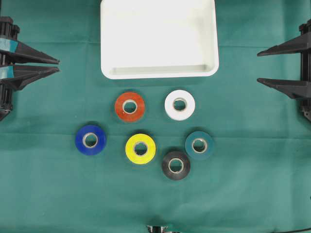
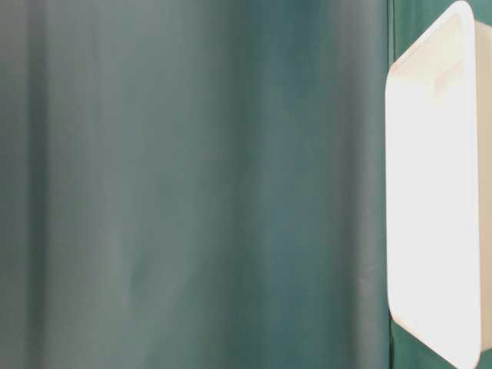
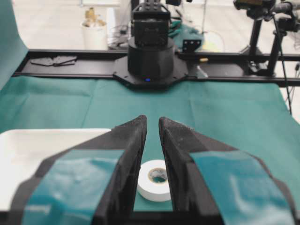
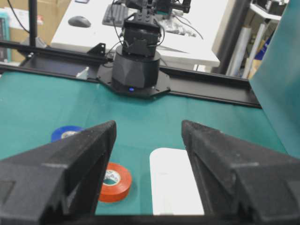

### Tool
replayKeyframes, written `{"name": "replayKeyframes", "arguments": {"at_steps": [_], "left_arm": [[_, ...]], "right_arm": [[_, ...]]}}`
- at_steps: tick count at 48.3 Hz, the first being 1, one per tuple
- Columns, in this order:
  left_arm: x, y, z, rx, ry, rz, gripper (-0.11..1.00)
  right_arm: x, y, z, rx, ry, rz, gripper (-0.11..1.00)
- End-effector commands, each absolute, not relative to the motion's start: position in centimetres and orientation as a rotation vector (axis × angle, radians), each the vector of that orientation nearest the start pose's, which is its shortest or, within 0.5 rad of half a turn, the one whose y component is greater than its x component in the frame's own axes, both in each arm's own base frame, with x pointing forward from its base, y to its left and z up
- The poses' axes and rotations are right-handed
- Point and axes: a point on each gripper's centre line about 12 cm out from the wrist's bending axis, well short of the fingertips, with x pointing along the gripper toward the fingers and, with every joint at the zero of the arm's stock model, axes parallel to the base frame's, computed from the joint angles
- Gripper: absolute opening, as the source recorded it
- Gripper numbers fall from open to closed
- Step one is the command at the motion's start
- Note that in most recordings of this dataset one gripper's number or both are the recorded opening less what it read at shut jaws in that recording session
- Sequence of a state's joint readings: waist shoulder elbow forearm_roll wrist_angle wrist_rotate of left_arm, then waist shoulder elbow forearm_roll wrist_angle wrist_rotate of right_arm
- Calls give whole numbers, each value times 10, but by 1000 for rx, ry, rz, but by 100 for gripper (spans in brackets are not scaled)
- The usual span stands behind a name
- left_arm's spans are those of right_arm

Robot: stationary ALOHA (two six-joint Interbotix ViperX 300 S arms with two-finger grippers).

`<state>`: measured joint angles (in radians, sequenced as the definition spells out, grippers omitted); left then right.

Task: Put the tape into the white case with the left arm.
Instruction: 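Move the left gripper out from rest toward the tape rolls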

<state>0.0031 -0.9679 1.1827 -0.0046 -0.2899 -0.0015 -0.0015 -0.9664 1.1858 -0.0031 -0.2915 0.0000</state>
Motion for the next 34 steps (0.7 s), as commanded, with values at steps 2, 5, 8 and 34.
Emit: {"name": "replayKeyframes", "arguments": {"at_steps": [2, 5, 8, 34], "left_arm": [[196, 0, 287, -31, -66, 2, 24], [194, 0, 287, -39, -71, 2, 13], [191, -1, 287, -47, -77, -3, 3], [185, -9, 290, -52, -80, -49, 1]], "right_arm": [[198, -2, 289, 6, -69, -10, 24], [196, -4, 281, 6, -51, -17, 14], [193, -4, 278, 6, -51, -22, 2], [163, -3, 220, -17, 68, -16, -9]]}}
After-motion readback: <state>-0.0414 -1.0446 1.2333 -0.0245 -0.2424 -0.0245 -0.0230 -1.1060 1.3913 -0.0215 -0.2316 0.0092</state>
